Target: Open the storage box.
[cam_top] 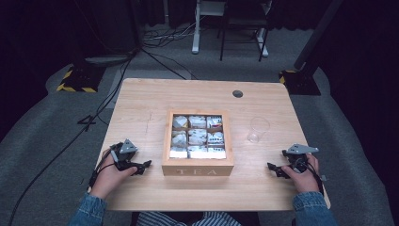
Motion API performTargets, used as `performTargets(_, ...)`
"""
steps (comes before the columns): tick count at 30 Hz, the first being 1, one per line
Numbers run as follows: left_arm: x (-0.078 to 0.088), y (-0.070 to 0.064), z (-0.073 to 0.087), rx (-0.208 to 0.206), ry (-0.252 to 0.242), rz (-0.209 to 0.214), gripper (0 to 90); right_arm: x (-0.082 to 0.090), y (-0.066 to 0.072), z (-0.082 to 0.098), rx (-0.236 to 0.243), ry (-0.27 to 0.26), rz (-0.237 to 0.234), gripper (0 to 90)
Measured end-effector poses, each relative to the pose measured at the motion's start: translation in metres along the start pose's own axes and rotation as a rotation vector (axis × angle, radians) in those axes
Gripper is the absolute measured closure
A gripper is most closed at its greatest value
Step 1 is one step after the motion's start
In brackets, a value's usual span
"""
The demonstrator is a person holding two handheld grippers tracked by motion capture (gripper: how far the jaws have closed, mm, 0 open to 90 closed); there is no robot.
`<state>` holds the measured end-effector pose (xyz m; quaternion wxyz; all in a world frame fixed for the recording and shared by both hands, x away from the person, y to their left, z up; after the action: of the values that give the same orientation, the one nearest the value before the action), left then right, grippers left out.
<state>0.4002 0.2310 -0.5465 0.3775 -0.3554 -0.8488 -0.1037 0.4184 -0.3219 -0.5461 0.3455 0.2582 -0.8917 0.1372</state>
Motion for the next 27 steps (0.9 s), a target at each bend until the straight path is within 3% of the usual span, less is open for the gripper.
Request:
performTargets(4,0.006,0.003,0.001,0.028,0.030,-0.038,22.9,0.000,0.000,0.000,0.000,0.000,0.000,7.3)
performTargets(6,0.010,0.003,-0.002,0.022,0.030,-0.060,23.2,0.000,0.000,0.000,-0.001,0.000,-0.001,7.4)
performTargets(15,0.027,-0.005,-0.016,0.011,-0.009,-0.039,23.4,0.000,0.000,0.000,-0.003,0.000,0.002,7.4)
performTargets(27,0.048,-0.027,-0.037,-0.027,-0.066,-0.012,24.1,0.000,0.000,0.000,-0.003,0.000,0.002,7.4)
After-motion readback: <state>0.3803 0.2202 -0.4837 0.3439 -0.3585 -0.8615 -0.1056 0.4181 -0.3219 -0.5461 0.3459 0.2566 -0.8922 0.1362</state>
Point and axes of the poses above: each handheld gripper's, and its own axes: x roughly backward along the jaws, z roughly out of its underside, y roughly to its left, the point moved 6 cm from there along -x, roughly forward along the jaws, and after that the axes turned 5 degrees about z, right-handed, at the moved point
